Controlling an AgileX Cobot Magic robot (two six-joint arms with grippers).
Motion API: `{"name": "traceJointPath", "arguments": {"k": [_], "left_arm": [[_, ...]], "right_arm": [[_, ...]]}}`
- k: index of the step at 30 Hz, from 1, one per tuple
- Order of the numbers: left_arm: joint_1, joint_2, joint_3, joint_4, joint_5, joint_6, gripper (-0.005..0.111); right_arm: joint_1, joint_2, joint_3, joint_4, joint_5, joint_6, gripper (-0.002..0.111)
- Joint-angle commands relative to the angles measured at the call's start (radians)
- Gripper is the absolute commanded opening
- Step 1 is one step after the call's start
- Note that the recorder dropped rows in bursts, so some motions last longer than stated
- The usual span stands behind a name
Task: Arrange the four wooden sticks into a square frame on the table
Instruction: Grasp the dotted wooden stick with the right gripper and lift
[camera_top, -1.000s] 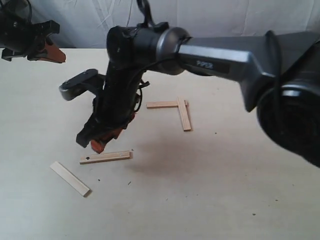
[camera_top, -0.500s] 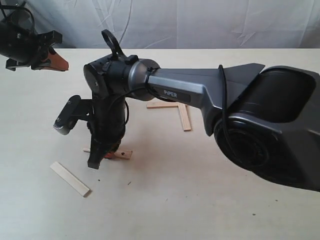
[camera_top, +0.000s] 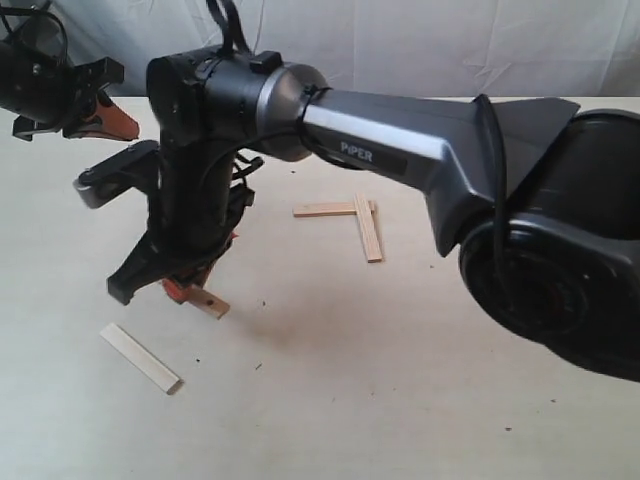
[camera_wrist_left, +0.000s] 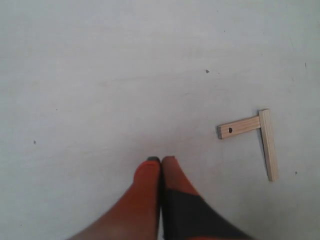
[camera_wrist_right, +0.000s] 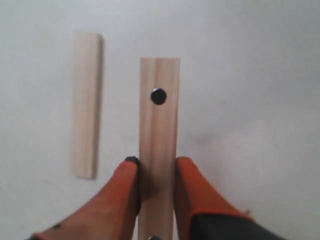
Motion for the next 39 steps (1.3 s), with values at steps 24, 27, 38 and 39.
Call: {"name": "traceJointPath", "arguments": {"k": [24,27,38,39], "left_arm": [[0.001,-0.033,0.002,0.008,0.004,0.003,0.000],[0.001,-0.033,0.002,0.008,0.004,0.003,0.000],[-0.093,-0.033,0.002,0.024,-0.040,0.001,0.000],[-0.109,-0.033,0.002,0.026,-0.051,0.001,0.000]], "right_arm": [[0.122,0.062,0.000,-0.062,-0.149,0.208,0.003],[0.096,0.028,0.000,-0.092,-0.095,0.214,0.003],[-0.082,-0.069,0.118,-0.086,-0.040,0.229,0.003],[-0.094,-0.083,0.148,-0.084,-0.055,0.229,0.003]]}}
